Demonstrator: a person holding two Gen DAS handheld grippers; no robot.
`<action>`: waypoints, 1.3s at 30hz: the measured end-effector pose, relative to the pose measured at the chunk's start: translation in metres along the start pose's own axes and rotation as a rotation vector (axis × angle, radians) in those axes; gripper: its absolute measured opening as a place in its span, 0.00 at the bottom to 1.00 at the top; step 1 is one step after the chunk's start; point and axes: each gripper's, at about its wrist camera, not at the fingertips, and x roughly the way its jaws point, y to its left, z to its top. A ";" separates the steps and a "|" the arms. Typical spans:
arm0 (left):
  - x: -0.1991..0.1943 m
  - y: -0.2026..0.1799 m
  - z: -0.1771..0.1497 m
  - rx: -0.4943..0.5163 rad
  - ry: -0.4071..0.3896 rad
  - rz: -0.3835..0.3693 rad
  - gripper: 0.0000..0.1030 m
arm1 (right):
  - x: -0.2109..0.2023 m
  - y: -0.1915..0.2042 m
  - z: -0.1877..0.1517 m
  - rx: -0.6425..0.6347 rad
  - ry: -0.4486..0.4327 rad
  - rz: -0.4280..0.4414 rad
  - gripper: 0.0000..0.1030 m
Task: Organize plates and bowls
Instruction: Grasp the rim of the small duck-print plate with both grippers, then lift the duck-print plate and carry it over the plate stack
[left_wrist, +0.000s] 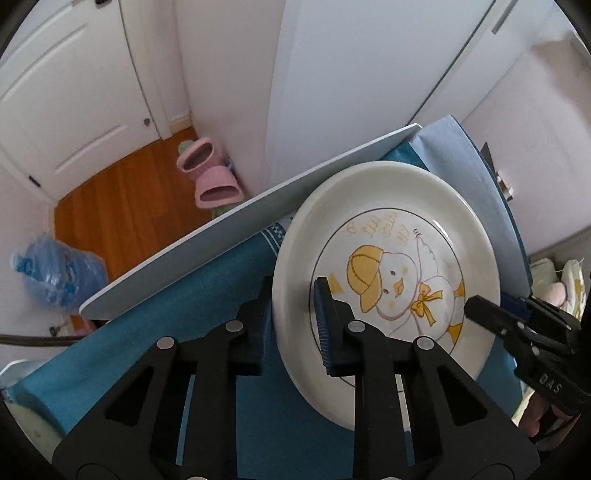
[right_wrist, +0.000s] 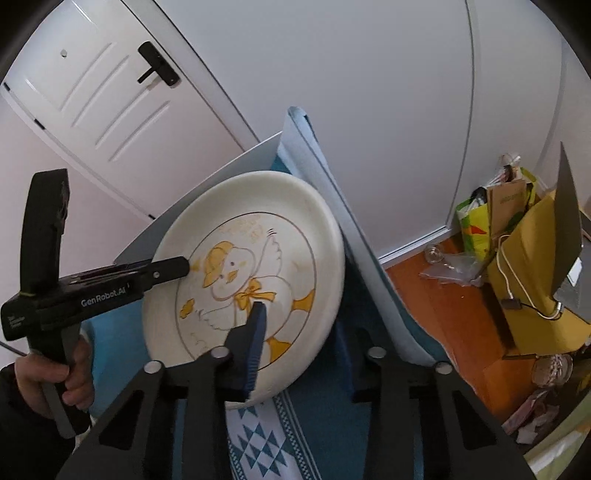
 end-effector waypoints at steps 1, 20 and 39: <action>0.000 -0.001 0.000 0.004 -0.003 0.005 0.18 | 0.001 0.000 0.000 0.000 0.001 -0.014 0.20; -0.077 -0.016 -0.019 -0.044 -0.137 0.084 0.18 | -0.038 0.011 0.016 -0.100 -0.063 0.051 0.16; -0.249 0.017 -0.202 -0.290 -0.267 0.241 0.18 | -0.123 0.120 -0.066 -0.361 -0.013 0.261 0.16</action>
